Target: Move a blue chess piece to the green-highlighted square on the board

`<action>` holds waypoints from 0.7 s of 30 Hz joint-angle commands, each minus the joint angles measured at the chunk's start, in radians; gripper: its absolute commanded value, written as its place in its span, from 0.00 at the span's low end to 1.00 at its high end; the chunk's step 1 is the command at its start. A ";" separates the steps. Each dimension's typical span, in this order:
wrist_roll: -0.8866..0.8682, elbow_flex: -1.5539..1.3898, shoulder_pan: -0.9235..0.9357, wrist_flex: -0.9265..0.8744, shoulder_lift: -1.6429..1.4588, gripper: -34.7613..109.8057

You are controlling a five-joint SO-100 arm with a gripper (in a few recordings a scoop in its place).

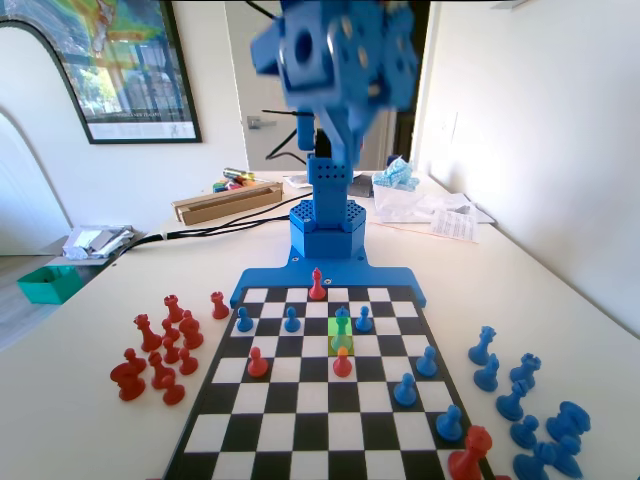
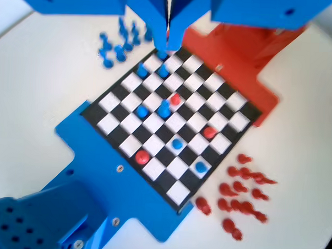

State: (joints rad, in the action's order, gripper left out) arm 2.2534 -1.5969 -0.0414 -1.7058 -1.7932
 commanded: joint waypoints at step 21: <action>-0.130 -0.156 -0.028 0.318 0.219 0.34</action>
State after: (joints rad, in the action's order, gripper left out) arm 2.1184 -1.7472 -0.0614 -1.4005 -1.5539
